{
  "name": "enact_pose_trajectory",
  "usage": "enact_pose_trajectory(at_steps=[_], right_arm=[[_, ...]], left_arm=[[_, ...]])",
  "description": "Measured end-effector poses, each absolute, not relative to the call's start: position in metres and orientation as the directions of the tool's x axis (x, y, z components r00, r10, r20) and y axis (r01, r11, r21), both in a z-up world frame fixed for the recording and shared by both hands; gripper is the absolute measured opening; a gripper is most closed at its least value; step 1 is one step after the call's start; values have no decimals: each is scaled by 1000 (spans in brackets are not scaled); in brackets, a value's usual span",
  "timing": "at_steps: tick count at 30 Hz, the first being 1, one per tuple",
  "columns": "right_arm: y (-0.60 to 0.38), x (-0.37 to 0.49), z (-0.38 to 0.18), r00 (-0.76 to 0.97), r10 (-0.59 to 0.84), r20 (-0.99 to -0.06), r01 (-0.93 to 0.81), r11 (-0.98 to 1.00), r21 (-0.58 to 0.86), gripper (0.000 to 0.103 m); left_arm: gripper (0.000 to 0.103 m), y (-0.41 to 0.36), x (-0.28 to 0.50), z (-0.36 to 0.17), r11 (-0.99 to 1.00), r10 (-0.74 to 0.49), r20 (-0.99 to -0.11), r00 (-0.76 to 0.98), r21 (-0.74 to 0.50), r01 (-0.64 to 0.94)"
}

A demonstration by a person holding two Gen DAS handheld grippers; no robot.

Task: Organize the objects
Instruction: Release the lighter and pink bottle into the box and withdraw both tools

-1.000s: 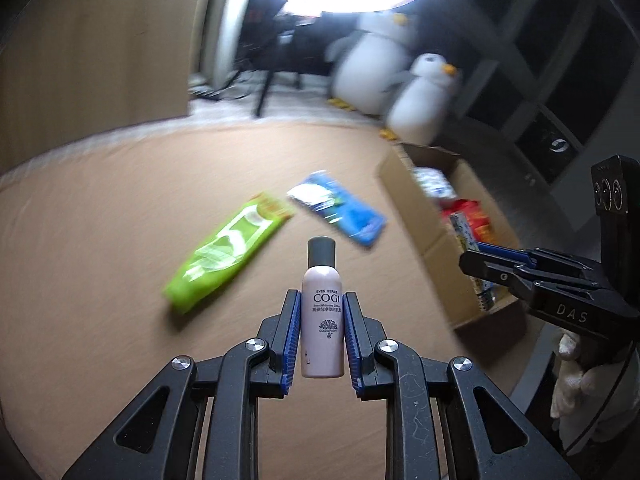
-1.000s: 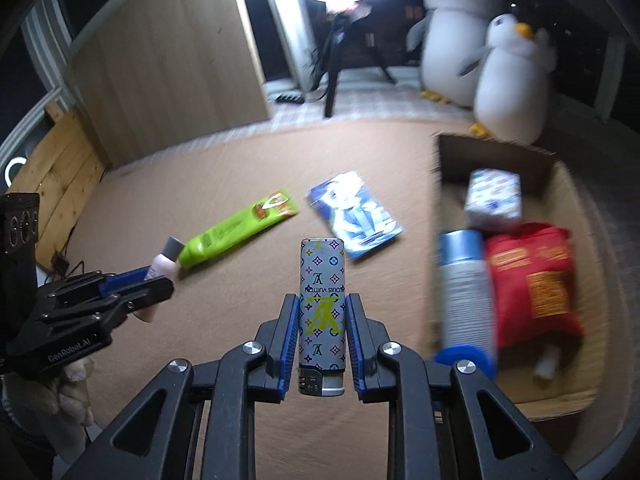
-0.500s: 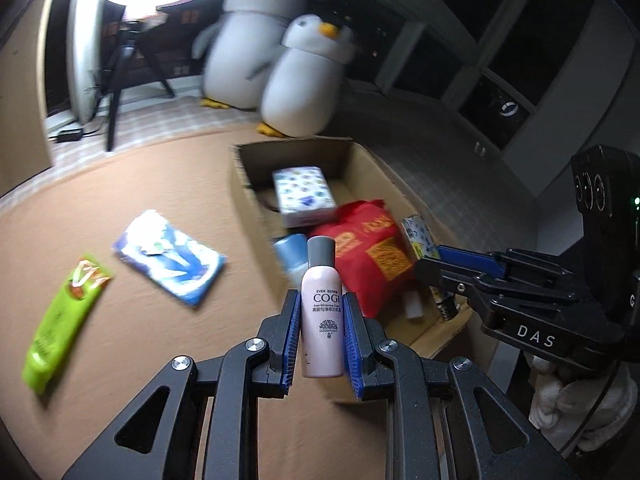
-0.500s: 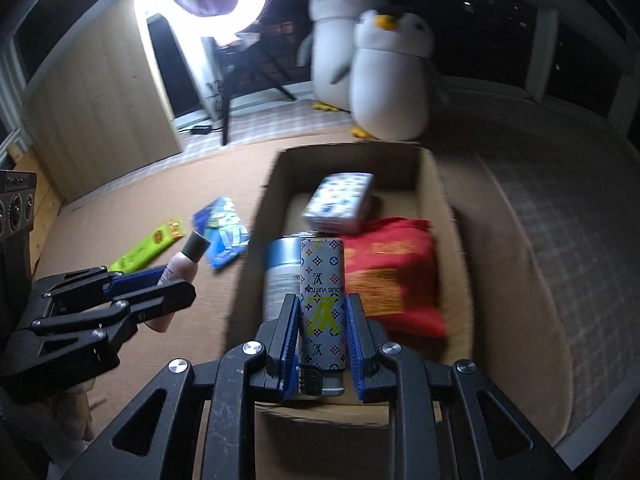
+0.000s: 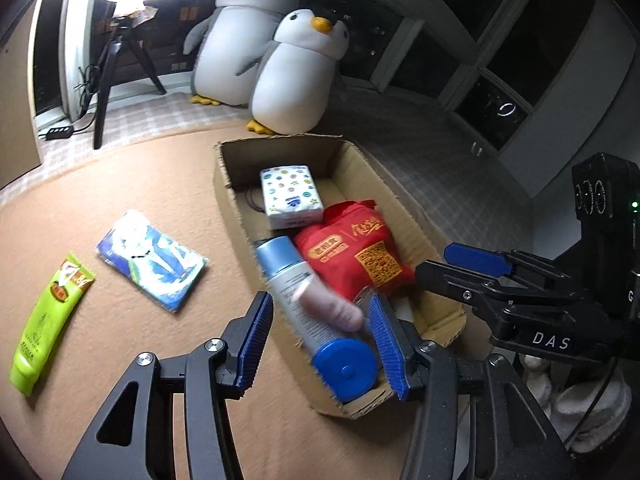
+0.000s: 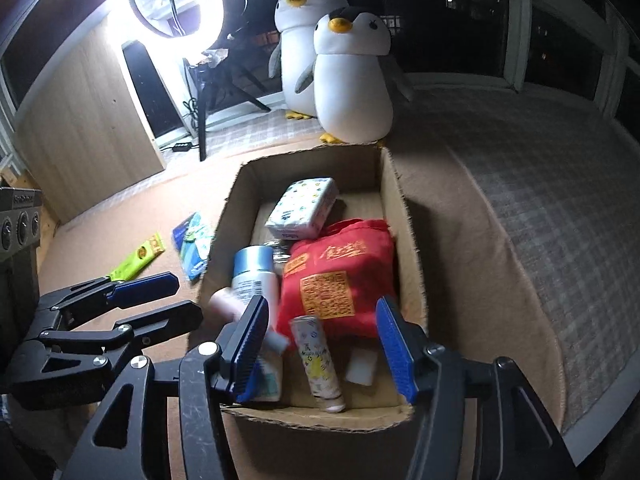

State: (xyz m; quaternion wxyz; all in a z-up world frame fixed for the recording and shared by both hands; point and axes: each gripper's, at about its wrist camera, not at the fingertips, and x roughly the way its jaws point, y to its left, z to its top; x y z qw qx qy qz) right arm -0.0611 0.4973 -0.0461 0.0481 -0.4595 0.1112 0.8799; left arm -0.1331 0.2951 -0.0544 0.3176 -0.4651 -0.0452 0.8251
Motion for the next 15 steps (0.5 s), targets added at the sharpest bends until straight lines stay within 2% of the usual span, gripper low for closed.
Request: enact_pose_trajectory(at_steps=[11, 15], right_arm=[[453, -63, -42, -612, -54, -789, -111, -982, 153, 55], [432, -65, -35, -616, 10, -787, -115, -990, 78, 55]], left_arm=[[54, 225, -109, -43, -858, 482, -750, -453, -300, -416], [54, 196, -98, -35, -890, 429, -747, -508, -252, -381]])
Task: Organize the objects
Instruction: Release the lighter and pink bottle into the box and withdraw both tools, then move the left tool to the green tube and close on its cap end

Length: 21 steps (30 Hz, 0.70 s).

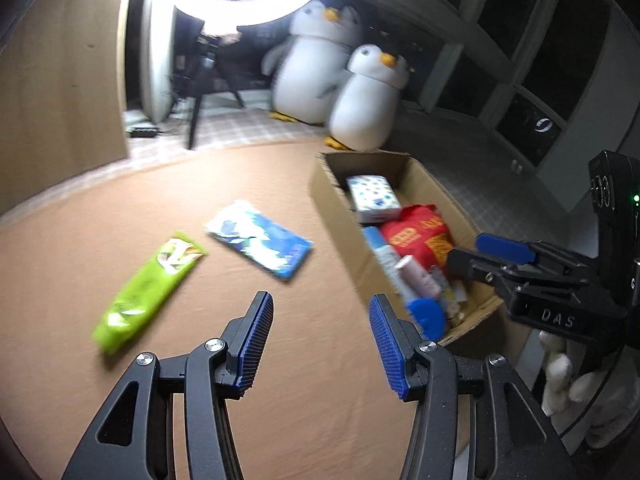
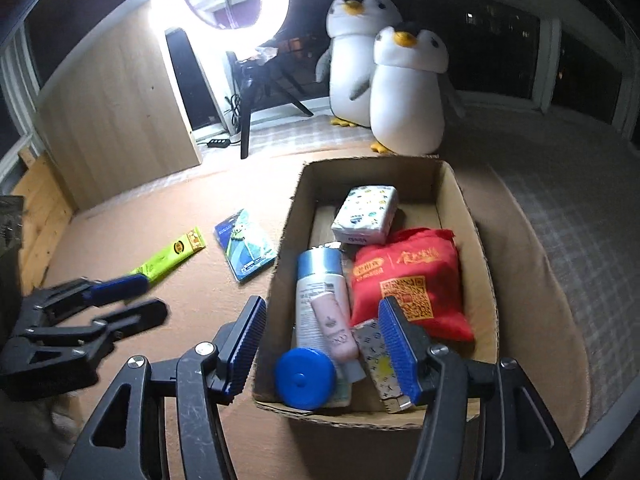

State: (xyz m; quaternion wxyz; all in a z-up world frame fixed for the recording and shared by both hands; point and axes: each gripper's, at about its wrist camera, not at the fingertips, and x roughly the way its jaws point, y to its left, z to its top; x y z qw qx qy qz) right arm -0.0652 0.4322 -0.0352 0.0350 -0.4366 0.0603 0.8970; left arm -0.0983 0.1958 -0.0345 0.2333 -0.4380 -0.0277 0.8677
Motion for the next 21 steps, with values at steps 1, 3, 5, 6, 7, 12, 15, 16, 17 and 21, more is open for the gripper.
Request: enact_pose_trajectory(at_steps=[1, 3, 5, 6, 7, 12, 15, 16, 17, 21], right_arm=[[428, -67, -33, -619, 25, -785, -123, -990, 65, 56], [424, -70, -32, -613, 37, -789, -141, -988, 63, 61], [419, -74, -32, -596, 45, -801, -169, -983, 71, 66], [418, -75, -31, -598, 37, -800, -171, -982, 83, 66], [416, -76, -31, -606, 23, -795, -169, -981, 101, 66], [393, -78, -28, -621, 8, -784, -138, -985, 100, 66], [376, -79, -26, -635, 15, -773, -106, -992, 67, 66], [370, -78, -26, -643, 22, -765, -97, -994, 53, 66], [366, -77, -27, -651, 22, -758, -88, -995, 47, 66], [352, -75, -36, -658, -34, -752, -48, -995, 87, 66]], left_arm=[[54, 190, -95, -32, -897, 414, -746, -521, -239, -371], [54, 178, -89, -28, -909, 388, -745, -542, -214, -357], [54, 165, -84, -25, -916, 375, -744, -553, -207, -343], [54, 159, -81, -23, -919, 371, -742, -558, -207, -336], [54, 151, -79, -22, -922, 366, -741, -563, -207, -328], [54, 117, -70, -21, -934, 347, -741, -575, -215, -286], [54, 95, -67, -23, -942, 328, -745, -581, -211, -261], [54, 91, -67, -24, -944, 323, -748, -580, -211, -255], [54, 83, -67, -26, -947, 316, -752, -578, -211, -243], [54, 55, -71, -34, -955, 295, -765, -572, -218, -202]])
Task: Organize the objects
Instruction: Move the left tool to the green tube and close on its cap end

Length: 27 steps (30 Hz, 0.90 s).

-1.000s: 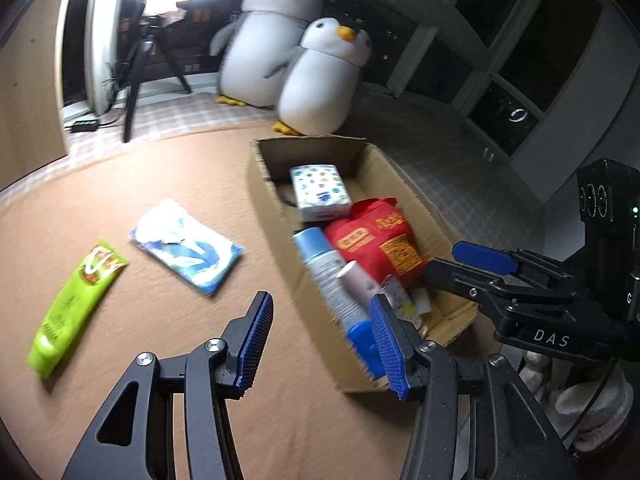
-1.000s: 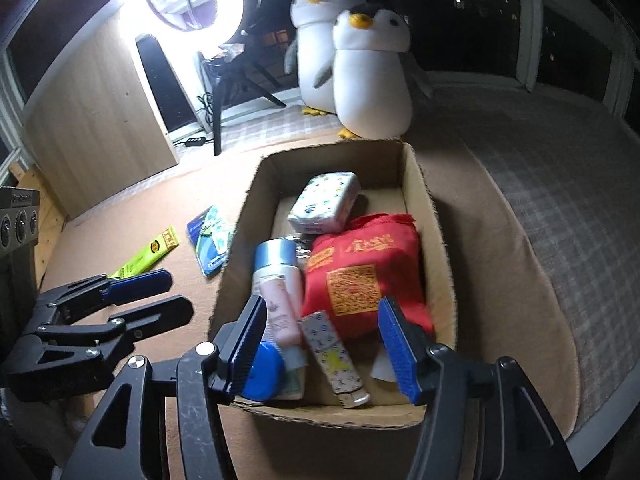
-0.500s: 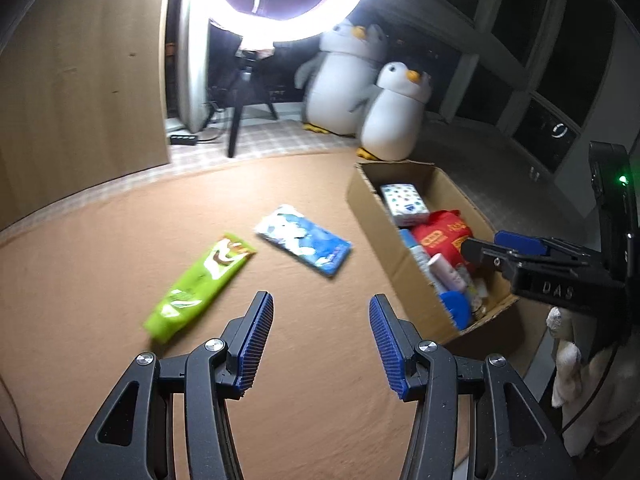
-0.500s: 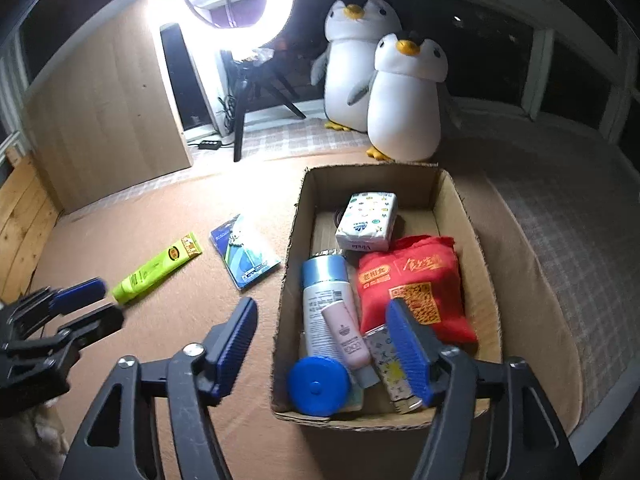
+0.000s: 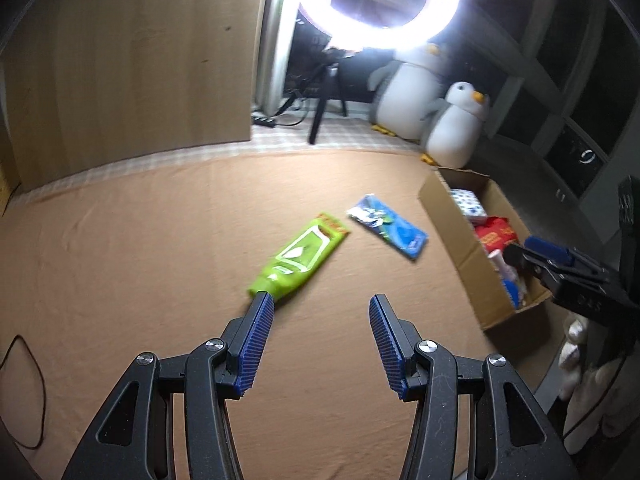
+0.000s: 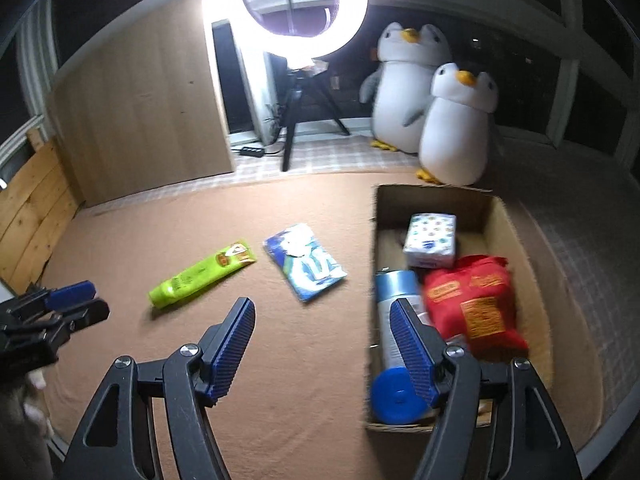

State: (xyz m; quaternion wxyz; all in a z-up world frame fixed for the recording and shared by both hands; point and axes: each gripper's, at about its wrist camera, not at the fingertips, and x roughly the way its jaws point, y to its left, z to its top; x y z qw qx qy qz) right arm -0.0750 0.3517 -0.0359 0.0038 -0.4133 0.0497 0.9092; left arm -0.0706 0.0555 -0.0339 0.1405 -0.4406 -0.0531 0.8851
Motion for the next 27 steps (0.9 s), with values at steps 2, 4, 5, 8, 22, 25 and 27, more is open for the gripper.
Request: enact_pose_trajectory(at_steps=[2, 4, 5, 8, 22, 25, 27], right_arm=[[348, -77, -42, -639, -65, -766, -46, -991, 122, 66], [343, -81, -52, -602, -98, -793, -35, -988, 148, 66], [340, -82, -55, -582, -111, -806, -27, -988, 155, 66], [332, -82, -66, -538, -122, -834, -19, -987, 157, 66], [355, -65, -83, -506, -142, -851, -169, -951, 259, 66], [359, -62, -86, -501, -144, -853, -179, -948, 265, 66], [360, -61, -86, -498, -147, -855, -179, -947, 267, 66]], left_arm=[[54, 46, -74, -38, -955, 296, -772, -563, -223, -196], [54, 41, -80, -41, -954, 297, -777, -555, -225, -196], [54, 39, -84, -43, -953, 302, -779, -549, -229, -199], [54, 36, -102, -51, -947, 319, -785, -532, -247, -203], [51, 55, -189, -109, -928, 369, -838, -402, -305, -217], [45, 55, -198, -121, -929, 365, -849, -382, -307, -204], [41, 56, -201, -126, -933, 356, -855, -376, -301, -199]])
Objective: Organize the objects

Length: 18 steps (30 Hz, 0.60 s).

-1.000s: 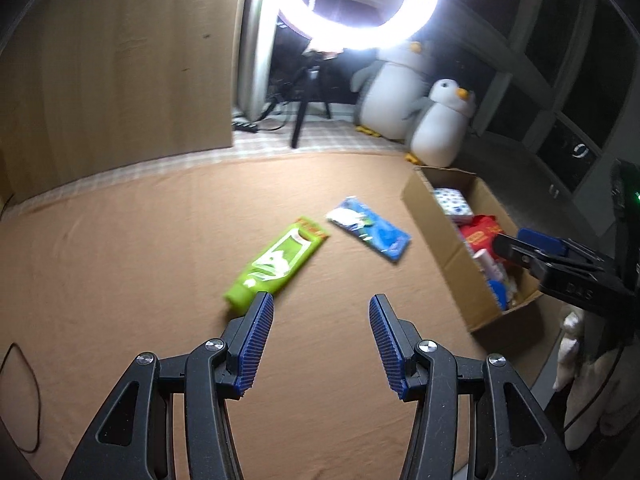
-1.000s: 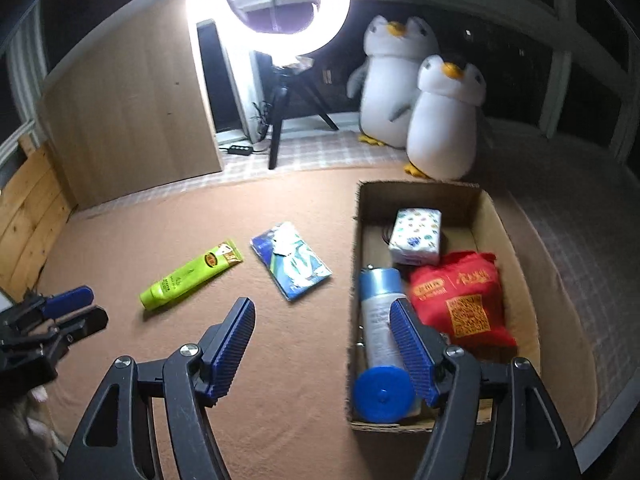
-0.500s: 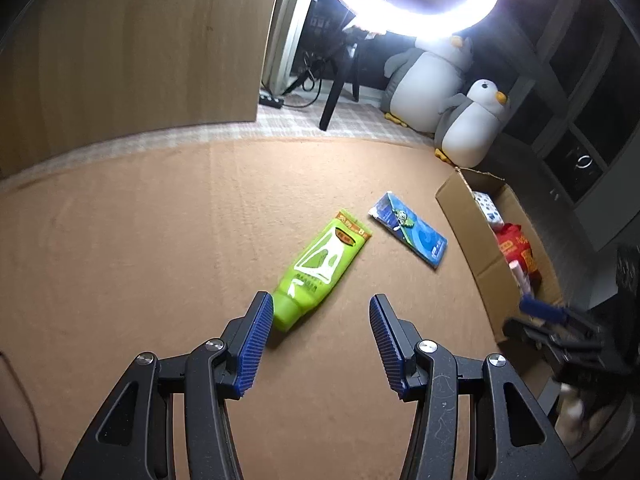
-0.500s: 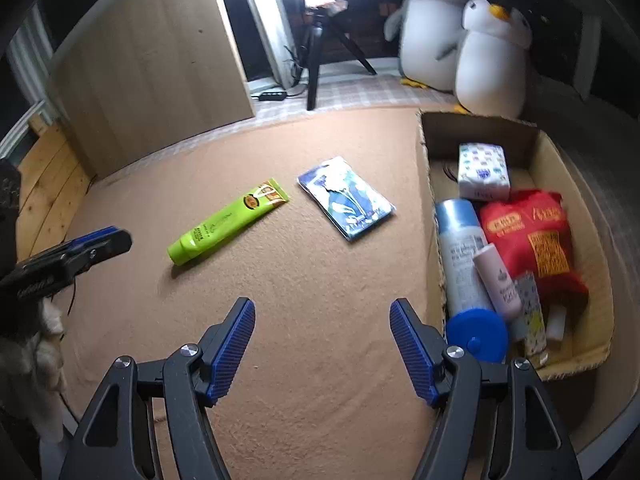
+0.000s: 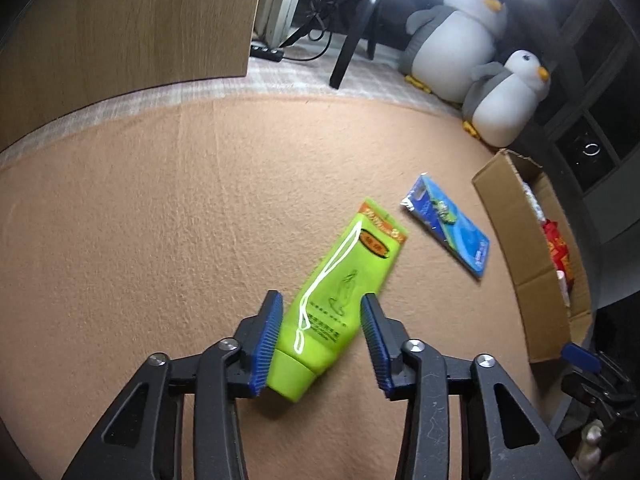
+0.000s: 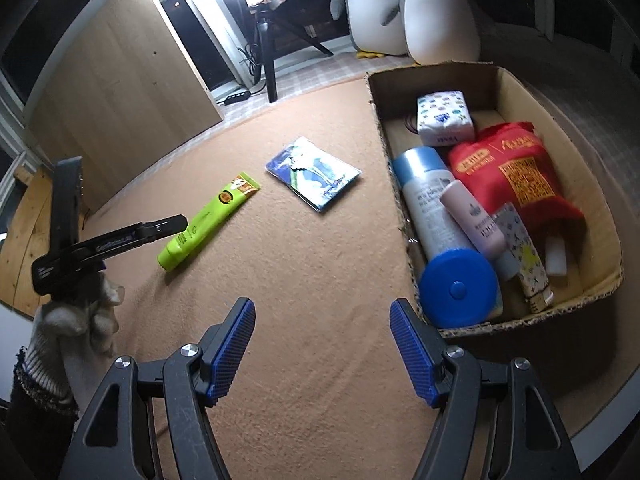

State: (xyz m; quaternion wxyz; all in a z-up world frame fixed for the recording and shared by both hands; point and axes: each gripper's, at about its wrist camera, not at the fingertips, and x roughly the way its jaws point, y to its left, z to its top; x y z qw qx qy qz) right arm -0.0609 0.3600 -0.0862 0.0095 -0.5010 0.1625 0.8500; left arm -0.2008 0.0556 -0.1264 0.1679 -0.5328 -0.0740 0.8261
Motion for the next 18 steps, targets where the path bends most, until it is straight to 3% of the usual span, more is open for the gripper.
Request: enact_pose_trajectory(at_steps=[5, 18], right_arm=[[360, -61, -84, -501, -149, -852, -170, -949, 266, 66], [346, -72, -86, -487, -196, -851, -115, -952, 285, 66]], left_arm=[[28, 53, -199, -135, -931, 360, -860, -361, -306, -197], [27, 53, -155, -140, -915, 402, -839, -367, -384, -123]])
